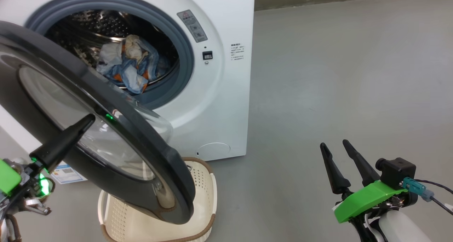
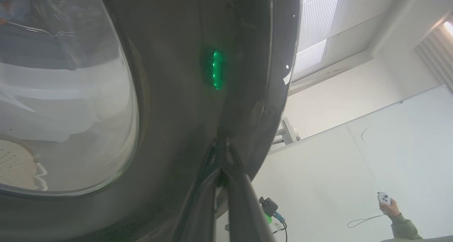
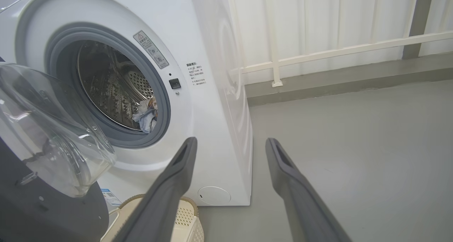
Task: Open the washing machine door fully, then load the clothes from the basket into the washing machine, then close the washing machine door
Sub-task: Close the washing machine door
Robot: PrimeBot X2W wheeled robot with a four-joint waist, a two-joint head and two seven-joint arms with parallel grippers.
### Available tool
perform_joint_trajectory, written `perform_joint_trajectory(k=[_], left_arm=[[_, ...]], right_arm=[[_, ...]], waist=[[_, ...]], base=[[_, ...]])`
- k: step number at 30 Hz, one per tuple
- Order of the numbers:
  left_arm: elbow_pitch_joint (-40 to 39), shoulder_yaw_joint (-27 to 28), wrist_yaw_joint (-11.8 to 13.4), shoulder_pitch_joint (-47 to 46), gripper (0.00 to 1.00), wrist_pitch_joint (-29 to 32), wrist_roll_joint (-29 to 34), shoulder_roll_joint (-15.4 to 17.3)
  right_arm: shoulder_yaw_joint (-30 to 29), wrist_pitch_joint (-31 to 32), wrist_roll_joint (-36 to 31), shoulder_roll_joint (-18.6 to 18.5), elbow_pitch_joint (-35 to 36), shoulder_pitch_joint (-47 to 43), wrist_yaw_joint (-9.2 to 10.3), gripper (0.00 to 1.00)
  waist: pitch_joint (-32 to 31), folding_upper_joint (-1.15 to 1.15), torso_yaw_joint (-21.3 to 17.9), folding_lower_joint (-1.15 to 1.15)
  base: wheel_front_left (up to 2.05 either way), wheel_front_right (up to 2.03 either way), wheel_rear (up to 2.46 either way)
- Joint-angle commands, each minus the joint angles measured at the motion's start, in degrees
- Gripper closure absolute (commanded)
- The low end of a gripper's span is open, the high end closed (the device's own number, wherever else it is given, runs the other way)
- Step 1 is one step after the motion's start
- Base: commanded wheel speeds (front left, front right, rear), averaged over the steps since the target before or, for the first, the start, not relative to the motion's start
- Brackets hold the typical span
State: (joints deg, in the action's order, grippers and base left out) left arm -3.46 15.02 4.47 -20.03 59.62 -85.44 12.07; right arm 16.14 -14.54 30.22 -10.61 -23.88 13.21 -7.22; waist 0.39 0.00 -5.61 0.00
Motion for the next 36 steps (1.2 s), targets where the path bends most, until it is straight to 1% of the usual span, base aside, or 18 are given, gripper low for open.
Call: perform_joint_trajectory(k=[1,3,4,6,7,8,13,17,20,23,26,27,31,32,34,36], left_arm=[[-1.8,1.7,-1.0,-1.8,1.00,-0.5,1.6,2.9],[-2.4,1.3,-2.0,-1.0,1.00,-1.0,3.0,3.3],[-2.7,1.2,-2.3,-0.6,0.93,-1.3,3.5,3.2],[-3.3,1.2,-3.2,0.2,0.59,-2.3,4.7,3.2],[-3.6,1.4,-3.8,0.5,0.20,-3.0,5.4,3.2],[-3.8,1.6,-4.2,0.9,0.00,-3.9,6.2,3.2],[-4.2,2.9,-6.8,2.6,0.00,-9.2,9.8,1.9],[-4.3,2.4,-10.0,4.6,0.00,-15.8,17.4,2.1],[-4.3,0.7,-11.3,6.6,0.00,-21.9,24.5,2.5],[-4.1,-1.8,-11.8,9.1,0.00,-29.3,31.4,2.9],[-3.6,-5.2,-11.9,11.7,0.00,-38.2,38.9,3.7],[-2.2,-6.4,-11.9,12.9,0.00,-44.5,42.2,3.0],[1.8,-9.0,-11.9,15.1,0.00,-55.2,47.9,2.0],[1.8,-9.0,-11.9,15.1,0.00,-55.2,47.9,2.0],[4.3,-9.6,-11.9,15.5,0.00,-59.4,49.8,1.1],[6.4,-10.5,-11.9,15.7,0.00,-62.2,51.4,0.6]], right_arm=[[0.4,-0.5,-0.4,-0.2,1.2,0.6,-0.26,0.00],[0.3,-0.5,-0.4,-0.2,1.2,0.5,-0.26,0.00],[0.1,-0.5,-0.4,-0.2,1.3,0.5,-0.26,0.00],[-0.2,-0.5,-0.4,-0.2,1.4,0.4,-0.26,0.00],[-0.3,-0.5,-0.5,-0.2,1.5,0.3,-0.26,0.00],[-0.4,-0.5,-0.5,-0.2,1.5,0.3,-0.26,0.00],[-0.9,-0.5,-0.6,-0.1,1.7,0.4,-0.26,0.00],[-1.1,-0.5,-0.6,-0.3,2.0,0.7,-0.26,0.00],[-1.1,-0.5,-0.6,-0.4,2.1,0.9,-0.26,0.00],[-1.2,-0.5,-0.6,-0.4,2.2,1.1,-0.26,0.00],[-1.2,-0.5,-0.6,-0.5,2.3,1.2,-0.26,0.00],[-1.2,-0.5,-0.6,-0.6,2.3,1.1,-0.26,0.00],[-1.2,-0.5,-0.5,-0.8,2.3,1.0,-0.26,0.00],[-1.2,-0.5,-0.5,-0.8,2.3,1.0,-0.26,0.00],[-1.4,-0.5,-0.4,-1.0,2.3,1.0,-0.26,0.00],[-1.5,-0.5,-0.5,-1.1,2.3,1.0,-0.26,0.00]], waist=[[-0.1,0.00,0.8,0.00],[-0.2,0.00,1.2,0.00],[-0.2,0.00,1.5,0.00],[-0.1,0.00,1.9,0.00],[-0.1,0.00,2.1,0.00],[-0.1,0.00,2.3,0.00],[0.2,0.00,2.9,0.00],[0.7,0.00,3.0,0.00],[0.9,0.00,2.8,0.00],[1.1,0.00,2.5,0.00],[1.2,0.00,2.2,0.00],[1.1,0.00,2.0,0.00],[1.1,0.00,1.9,0.00],[1.1,0.00,1.9,0.00],[1.0,0.00,2.0,0.00],[0.9,0.00,2.1,0.00]], base=[[0.00,0.00,0.00],[0.00,0.00,0.00],[0.00,0.00,0.00],[0.00,0.00,0.00],[0.00,0.00,0.00],[0.00,0.00,0.00],[0.00,0.00,0.00],[0.00,0.00,0.00],[0.00,0.00,0.00],[0.00,0.00,0.00],[0.00,0.00,0.00],[0.00,0.00,0.00],[0.00,0.00,0.00],[0.00,0.00,0.00],[0.00,0.00,0.00],[0.00,0.00,0.00]])
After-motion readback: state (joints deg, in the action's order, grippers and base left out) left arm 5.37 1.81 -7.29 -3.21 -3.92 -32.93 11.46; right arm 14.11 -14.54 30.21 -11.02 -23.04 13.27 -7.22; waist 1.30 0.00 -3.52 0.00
